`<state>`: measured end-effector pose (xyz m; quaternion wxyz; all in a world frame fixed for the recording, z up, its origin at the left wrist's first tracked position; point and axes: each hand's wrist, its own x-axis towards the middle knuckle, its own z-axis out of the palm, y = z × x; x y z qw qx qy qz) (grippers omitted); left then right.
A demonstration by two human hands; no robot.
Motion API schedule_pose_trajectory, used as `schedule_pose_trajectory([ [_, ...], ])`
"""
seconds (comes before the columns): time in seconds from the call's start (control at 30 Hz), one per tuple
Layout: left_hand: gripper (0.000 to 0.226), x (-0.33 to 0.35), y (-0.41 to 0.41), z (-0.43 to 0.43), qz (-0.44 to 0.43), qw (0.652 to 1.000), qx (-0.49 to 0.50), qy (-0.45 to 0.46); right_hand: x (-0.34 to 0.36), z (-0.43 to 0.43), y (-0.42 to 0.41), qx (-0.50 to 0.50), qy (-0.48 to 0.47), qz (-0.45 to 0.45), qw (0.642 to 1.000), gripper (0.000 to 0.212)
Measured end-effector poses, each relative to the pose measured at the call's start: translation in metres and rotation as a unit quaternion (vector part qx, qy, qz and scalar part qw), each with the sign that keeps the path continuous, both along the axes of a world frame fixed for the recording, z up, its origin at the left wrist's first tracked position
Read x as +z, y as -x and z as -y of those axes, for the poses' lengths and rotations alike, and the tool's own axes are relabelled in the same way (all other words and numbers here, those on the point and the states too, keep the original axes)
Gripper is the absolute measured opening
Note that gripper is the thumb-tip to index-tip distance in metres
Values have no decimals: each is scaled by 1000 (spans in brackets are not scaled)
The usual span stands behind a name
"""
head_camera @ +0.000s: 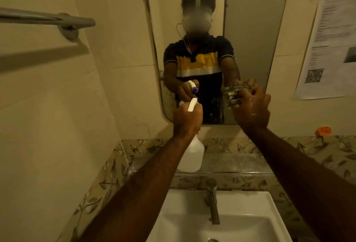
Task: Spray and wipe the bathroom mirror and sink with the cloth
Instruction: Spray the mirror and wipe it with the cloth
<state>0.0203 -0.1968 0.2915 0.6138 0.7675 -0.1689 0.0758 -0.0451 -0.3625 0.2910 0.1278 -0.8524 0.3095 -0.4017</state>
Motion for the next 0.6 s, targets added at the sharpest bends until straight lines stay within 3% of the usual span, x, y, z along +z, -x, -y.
schedule_pose_trajectory([
  [0.2, 28, -12, 3, -12, -11, 1000, 24, -13, -13, -25, -19, -20, -217, 131, 967, 24],
  [0.3, 27, -14, -4, -34, -6, 998, 64, -16, -18, -56, -37, 12, -282, 159, 946, 38],
  [0.47, 25, -11, -23, -78, 19, 990, 133, -40, -22, -116, -66, 33, -225, 140, 964, 65],
  [0.6, 26, -9, -35, -108, 12, 985, 166, -49, -26, -153, -87, 45, -105, 28, 993, 59],
])
